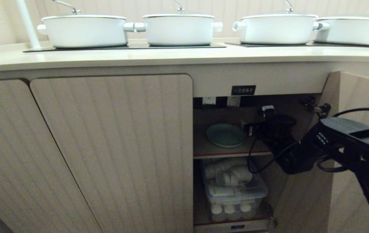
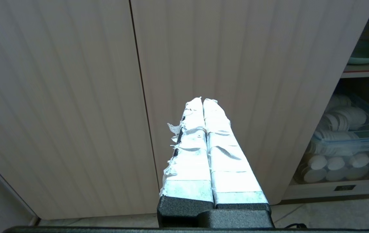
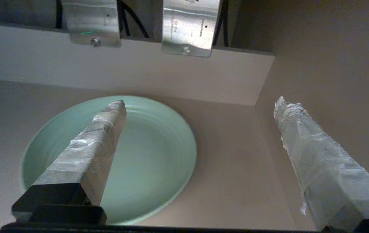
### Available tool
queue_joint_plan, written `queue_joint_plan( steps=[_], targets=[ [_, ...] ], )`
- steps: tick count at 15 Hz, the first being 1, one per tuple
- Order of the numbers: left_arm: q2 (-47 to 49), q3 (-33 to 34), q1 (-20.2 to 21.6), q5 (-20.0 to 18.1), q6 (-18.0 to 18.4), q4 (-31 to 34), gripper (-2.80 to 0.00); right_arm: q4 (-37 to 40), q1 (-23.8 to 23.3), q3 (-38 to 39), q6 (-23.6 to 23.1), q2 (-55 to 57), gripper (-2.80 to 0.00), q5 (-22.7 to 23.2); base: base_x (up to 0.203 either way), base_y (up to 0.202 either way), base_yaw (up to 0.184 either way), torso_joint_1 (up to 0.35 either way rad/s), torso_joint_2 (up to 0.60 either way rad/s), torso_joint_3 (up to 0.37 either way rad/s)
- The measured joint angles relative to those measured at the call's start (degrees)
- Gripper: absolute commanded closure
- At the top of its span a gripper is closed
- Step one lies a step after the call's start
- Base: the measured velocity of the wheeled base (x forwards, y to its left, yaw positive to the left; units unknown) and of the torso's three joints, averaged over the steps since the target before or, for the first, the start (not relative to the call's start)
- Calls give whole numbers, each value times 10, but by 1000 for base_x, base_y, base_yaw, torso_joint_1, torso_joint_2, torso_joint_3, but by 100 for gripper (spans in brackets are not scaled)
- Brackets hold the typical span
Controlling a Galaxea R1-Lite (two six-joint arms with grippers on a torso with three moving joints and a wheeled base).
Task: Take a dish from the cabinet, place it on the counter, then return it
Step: Take the plate from the cabinet
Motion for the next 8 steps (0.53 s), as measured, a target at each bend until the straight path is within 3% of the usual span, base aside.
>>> queue_joint_plan(
  steps=[8],
  targets=[
    [0,0,0,0,0,0,0,35,-2,-38,0,26,-280,17,0,0,0,0,0,0]
  ],
)
